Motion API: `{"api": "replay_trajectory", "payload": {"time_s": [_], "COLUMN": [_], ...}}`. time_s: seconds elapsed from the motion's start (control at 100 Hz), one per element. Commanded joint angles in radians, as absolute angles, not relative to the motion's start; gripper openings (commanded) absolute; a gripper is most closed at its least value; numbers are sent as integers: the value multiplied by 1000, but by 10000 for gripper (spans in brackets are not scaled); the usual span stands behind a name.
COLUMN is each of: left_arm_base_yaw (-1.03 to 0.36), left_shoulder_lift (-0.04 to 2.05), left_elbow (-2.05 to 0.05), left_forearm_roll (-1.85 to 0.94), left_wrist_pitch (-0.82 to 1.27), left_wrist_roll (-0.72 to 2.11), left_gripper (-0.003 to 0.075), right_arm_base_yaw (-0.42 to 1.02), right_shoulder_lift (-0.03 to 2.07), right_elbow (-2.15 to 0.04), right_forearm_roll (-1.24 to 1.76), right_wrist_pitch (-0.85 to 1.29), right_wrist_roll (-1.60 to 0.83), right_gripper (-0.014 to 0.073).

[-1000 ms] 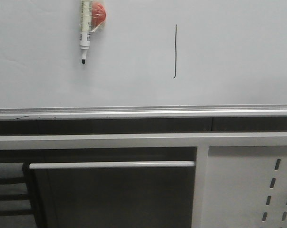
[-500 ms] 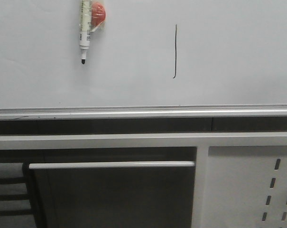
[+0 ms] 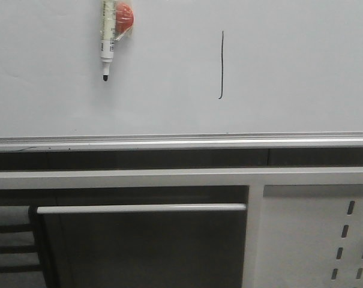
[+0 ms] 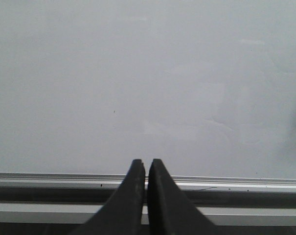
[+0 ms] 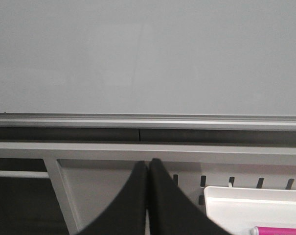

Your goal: Write number 1 on whiteboard

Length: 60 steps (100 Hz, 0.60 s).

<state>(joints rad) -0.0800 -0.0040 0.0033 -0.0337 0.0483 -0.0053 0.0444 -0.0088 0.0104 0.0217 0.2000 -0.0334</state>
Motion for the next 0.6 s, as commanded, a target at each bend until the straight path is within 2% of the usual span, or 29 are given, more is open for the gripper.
{"api": "replay_trajectory", "payload": {"time_s": [0.0, 0.59], "left_arm_base_yaw": [-79, -79], "left_shoulder_lift": [-26, -24], "left_elbow": [44, 44], "left_forearm_roll": [-32, -32], "left_wrist_pitch": [-15, -17], "left_wrist_roll": [-16, -16], "left_gripper": [-20, -20], "right_arm_base_yaw": [36, 28], "right_shoulder_lift": [-27, -27], "right_elbow": [37, 37], "right_forearm_roll": [21, 0], "right_wrist_pitch": [88, 94], "right_wrist_roll": [-29, -29], "right_gripper": [-50, -50]}}
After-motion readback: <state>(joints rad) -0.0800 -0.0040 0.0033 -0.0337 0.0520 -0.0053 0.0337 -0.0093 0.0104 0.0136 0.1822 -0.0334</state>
